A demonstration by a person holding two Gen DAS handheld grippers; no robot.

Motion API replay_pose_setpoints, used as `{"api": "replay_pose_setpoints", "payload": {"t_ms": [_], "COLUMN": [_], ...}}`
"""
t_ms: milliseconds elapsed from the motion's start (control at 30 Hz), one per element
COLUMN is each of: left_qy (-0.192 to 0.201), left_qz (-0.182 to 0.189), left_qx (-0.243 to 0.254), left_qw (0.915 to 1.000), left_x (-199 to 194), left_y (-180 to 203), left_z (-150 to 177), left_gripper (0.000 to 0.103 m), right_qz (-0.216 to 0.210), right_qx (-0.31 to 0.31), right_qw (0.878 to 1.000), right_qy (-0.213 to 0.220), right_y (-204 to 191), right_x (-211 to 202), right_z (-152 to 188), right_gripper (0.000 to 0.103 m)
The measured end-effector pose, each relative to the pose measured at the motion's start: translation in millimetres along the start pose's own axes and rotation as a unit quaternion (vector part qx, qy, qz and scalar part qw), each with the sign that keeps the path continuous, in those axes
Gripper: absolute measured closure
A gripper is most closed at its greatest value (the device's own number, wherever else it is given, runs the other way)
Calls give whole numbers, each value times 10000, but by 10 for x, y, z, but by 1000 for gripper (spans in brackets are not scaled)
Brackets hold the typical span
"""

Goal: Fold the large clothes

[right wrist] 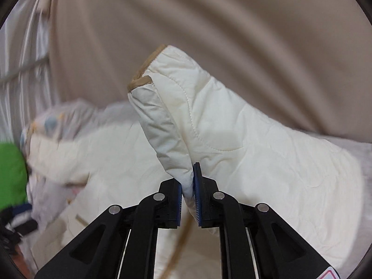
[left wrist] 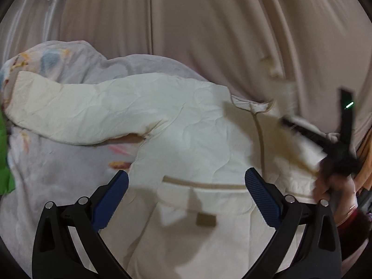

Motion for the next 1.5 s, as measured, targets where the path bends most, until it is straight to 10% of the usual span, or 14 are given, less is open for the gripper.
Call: {"api": "replay_pose_setpoints", "payload": {"t_ms": [167,433,533,667,733,800,933,1067,1233,1500], "left_qy": [-606,-1508,-1768,-1737,-1541,-1266,-641,-727,-1071,-882], "left_qz": [598,1156,1432,1730,1835,1907,1805,1172,359,365], "left_qx": [-229,-675,-904,-668,-639,-544,-245,62,574,548], "left_qw": [9961,9795,9696,9672,9688,9719,9812,9904,9919,9939], "left_x": [568,1406,1590,1631,1585,1472,1194,1373,1843,1830], "left_y": [165,377,478,662,696,689,641,468,389,330], "left_z": [-159,-81,-33,-139,-269,-438,-691,-544,-70,-73], "left_gripper": [5,7,26,86,94,95,97,96,96,93], "right_qz": [-28,-234,128,258,163,115,229,392,1094,1480], "right_qx": [-415,106,903,2378,2986,3226,3453,2701,2766,2941], "right_qw": [9970,9996,9958,9707,9539,9460,9381,9590,9515,9440], "right_qy": [-650,-111,-124,-250,-268,-290,-122,763,-781,-216], "right_y": [-436,80,723,1576,1862,2001,2118,1911,2211,2366], "right_x": [378,-601,-953,-1199,-1236,-1185,-1108,-1494,-973,-1765], "right_z": [519,772,979,1396,1531,1555,1439,1178,1762,1748], "right_gripper": [69,46,45,43,43,47,93,98,103,103]}}
Point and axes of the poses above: each gripper's, at about its wrist camera, not at the fingertips, and x roughly the way its jaws point, y to its right, z to its underside, the point moved 8 cm from there along x, roughly the way its jaws point, and after that the axes turned 1 degree about z, right-handed, at the moved point
